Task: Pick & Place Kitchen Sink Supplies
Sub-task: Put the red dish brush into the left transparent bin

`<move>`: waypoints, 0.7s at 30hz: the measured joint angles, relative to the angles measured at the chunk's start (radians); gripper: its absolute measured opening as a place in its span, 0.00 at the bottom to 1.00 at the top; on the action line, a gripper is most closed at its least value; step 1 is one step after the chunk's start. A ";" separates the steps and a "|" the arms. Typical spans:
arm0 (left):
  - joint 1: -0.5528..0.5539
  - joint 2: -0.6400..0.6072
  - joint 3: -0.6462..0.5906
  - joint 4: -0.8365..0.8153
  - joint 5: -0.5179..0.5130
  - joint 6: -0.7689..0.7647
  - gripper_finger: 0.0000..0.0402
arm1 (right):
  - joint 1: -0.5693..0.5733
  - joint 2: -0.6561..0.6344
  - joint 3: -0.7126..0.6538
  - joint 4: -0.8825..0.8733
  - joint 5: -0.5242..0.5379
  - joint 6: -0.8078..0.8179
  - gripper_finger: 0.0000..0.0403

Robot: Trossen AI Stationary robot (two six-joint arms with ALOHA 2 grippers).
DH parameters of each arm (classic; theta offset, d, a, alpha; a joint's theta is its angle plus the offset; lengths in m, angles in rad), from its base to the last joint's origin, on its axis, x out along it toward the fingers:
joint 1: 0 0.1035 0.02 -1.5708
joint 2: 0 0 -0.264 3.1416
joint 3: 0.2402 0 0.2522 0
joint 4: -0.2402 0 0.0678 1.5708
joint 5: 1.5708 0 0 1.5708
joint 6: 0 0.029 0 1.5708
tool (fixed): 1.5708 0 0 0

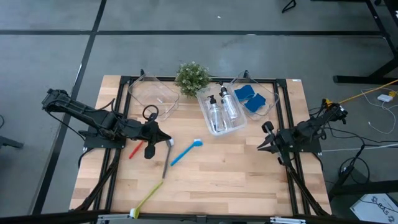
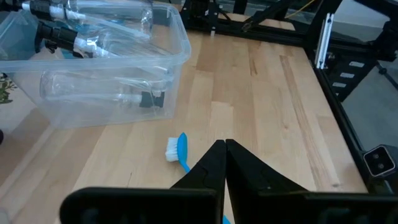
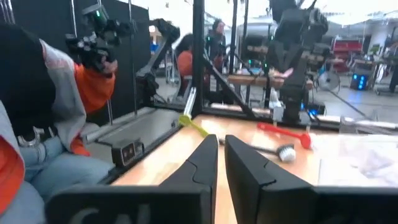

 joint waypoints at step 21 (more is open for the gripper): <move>-0.084 0.082 0.209 -0.490 -0.125 -0.051 0.01 | 0.000 -0.001 -0.001 -0.030 0.138 0.113 0.08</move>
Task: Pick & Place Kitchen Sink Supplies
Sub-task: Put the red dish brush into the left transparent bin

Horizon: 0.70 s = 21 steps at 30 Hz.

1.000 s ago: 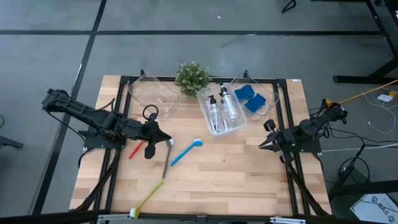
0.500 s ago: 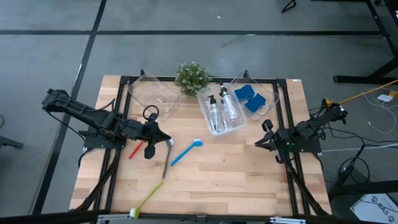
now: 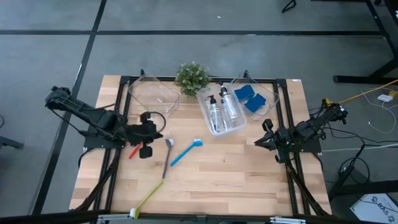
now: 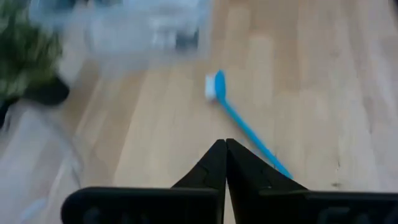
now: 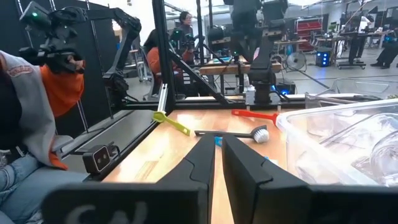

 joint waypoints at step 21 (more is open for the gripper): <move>-0.057 0.229 -0.036 -0.490 0.125 -0.646 0.06 | 0.000 0.000 0.000 0.000 0.000 0.004 0.08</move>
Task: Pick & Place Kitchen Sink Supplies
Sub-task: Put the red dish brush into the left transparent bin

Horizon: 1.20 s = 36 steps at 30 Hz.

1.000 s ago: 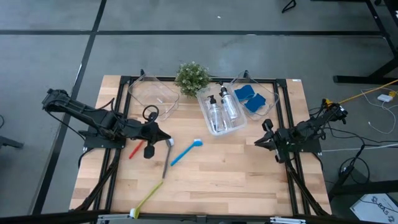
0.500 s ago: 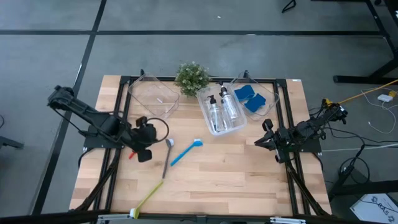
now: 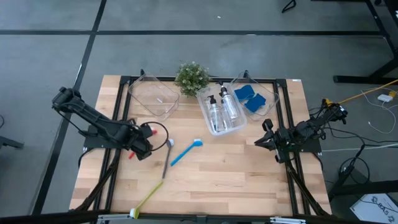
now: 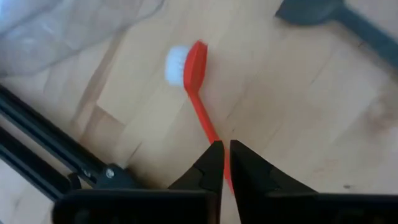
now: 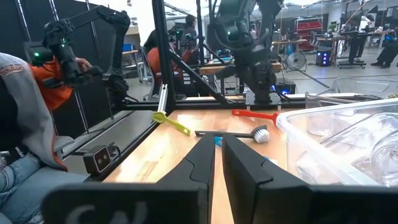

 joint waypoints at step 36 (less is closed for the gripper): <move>0.010 0.023 -0.324 0.279 0.104 -0.343 0.59 | 0.000 0.000 0.000 0.000 0.000 0.000 0.08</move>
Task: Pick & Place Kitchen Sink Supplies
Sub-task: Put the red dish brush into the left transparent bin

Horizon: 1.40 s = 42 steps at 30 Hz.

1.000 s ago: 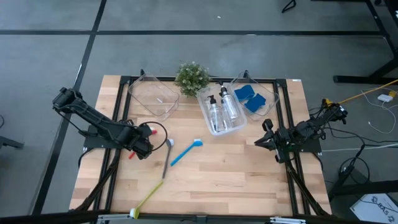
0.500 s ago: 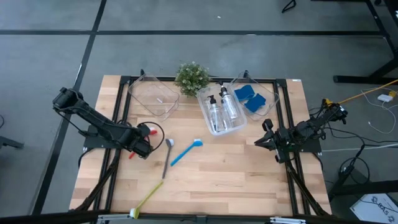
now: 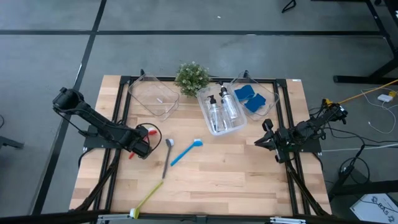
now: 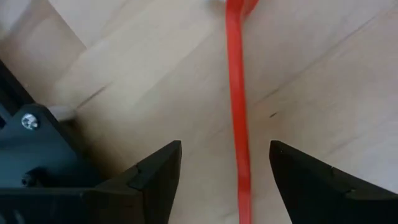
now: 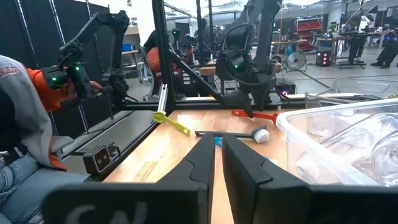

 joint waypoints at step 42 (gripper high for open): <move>0.000 -0.144 -0.008 0.271 0.118 0.182 0.04 | 0.000 0.000 0.000 0.000 0.000 0.000 0.08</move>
